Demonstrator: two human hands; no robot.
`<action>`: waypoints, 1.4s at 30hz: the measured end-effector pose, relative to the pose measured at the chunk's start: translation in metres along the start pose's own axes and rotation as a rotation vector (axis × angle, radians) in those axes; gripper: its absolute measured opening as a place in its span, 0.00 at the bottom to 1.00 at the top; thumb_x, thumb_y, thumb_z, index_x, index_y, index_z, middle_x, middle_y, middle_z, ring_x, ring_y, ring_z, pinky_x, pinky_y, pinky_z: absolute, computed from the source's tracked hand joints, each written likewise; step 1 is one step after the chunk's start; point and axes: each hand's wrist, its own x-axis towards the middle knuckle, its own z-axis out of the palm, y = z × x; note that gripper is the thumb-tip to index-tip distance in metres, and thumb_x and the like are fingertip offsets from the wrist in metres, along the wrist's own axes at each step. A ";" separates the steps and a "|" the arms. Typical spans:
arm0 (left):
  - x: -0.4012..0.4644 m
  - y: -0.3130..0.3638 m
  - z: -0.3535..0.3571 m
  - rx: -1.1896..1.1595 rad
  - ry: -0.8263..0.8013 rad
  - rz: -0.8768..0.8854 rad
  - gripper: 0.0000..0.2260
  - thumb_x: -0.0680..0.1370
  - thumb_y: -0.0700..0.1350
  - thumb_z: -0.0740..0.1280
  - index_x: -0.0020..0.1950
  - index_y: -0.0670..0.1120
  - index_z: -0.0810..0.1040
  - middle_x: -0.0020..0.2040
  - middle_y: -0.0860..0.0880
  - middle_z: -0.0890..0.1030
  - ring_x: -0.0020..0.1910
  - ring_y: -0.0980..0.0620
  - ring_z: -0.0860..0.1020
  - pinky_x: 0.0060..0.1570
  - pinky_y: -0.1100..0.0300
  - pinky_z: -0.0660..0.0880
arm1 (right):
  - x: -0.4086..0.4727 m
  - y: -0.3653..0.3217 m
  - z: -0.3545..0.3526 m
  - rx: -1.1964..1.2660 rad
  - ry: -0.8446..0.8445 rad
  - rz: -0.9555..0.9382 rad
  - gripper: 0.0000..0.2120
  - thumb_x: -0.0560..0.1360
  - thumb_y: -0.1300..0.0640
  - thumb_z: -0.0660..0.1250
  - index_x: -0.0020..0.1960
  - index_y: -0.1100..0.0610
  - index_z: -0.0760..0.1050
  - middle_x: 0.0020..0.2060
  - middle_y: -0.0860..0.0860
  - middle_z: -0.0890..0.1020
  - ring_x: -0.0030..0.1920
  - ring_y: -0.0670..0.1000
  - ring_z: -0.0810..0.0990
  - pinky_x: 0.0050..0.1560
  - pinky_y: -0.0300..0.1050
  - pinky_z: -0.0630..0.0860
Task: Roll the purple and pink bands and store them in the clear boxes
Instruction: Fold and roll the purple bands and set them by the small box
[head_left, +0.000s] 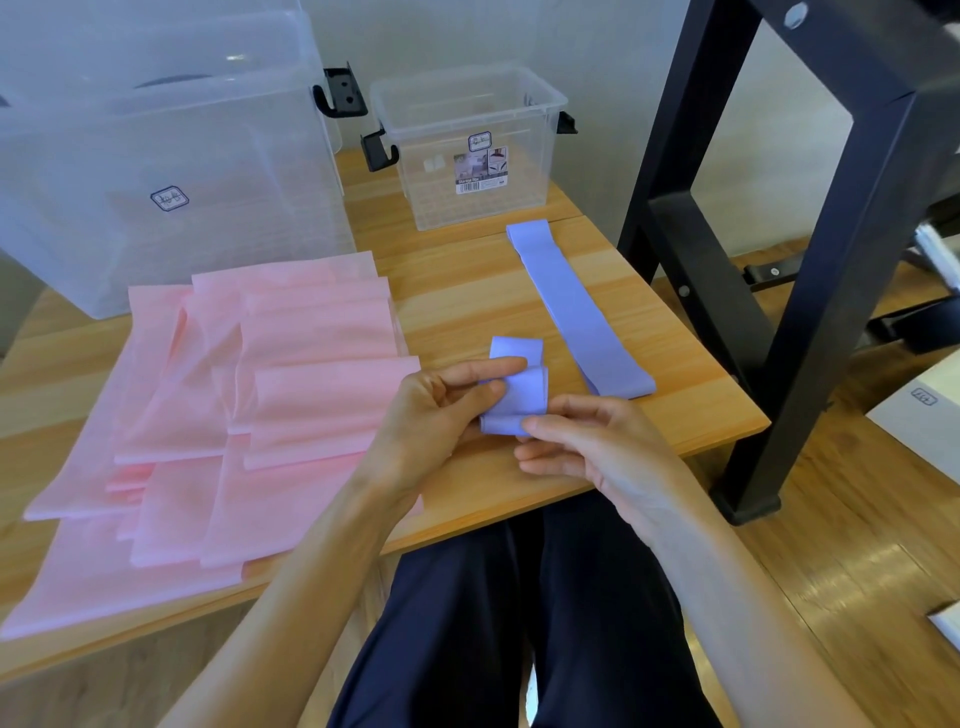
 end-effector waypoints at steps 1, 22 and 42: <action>0.000 0.000 0.000 0.003 -0.005 -0.003 0.12 0.81 0.38 0.65 0.52 0.52 0.85 0.45 0.48 0.86 0.44 0.55 0.82 0.39 0.70 0.76 | 0.000 -0.001 0.000 -0.013 0.000 0.001 0.06 0.74 0.66 0.72 0.49 0.68 0.81 0.36 0.58 0.84 0.39 0.55 0.85 0.45 0.47 0.84; -0.004 -0.003 0.000 -0.066 -0.015 0.004 0.10 0.81 0.38 0.64 0.55 0.49 0.83 0.47 0.49 0.87 0.50 0.54 0.84 0.48 0.66 0.80 | -0.001 -0.003 0.002 0.091 0.073 -0.117 0.09 0.72 0.66 0.74 0.52 0.67 0.82 0.44 0.59 0.86 0.44 0.55 0.87 0.45 0.40 0.83; -0.012 0.000 0.001 0.063 -0.016 0.079 0.10 0.79 0.38 0.67 0.57 0.48 0.83 0.45 0.51 0.87 0.44 0.63 0.83 0.42 0.74 0.74 | -0.006 -0.007 0.002 -0.037 0.057 -0.084 0.09 0.72 0.58 0.75 0.46 0.64 0.83 0.38 0.58 0.86 0.39 0.54 0.87 0.40 0.41 0.83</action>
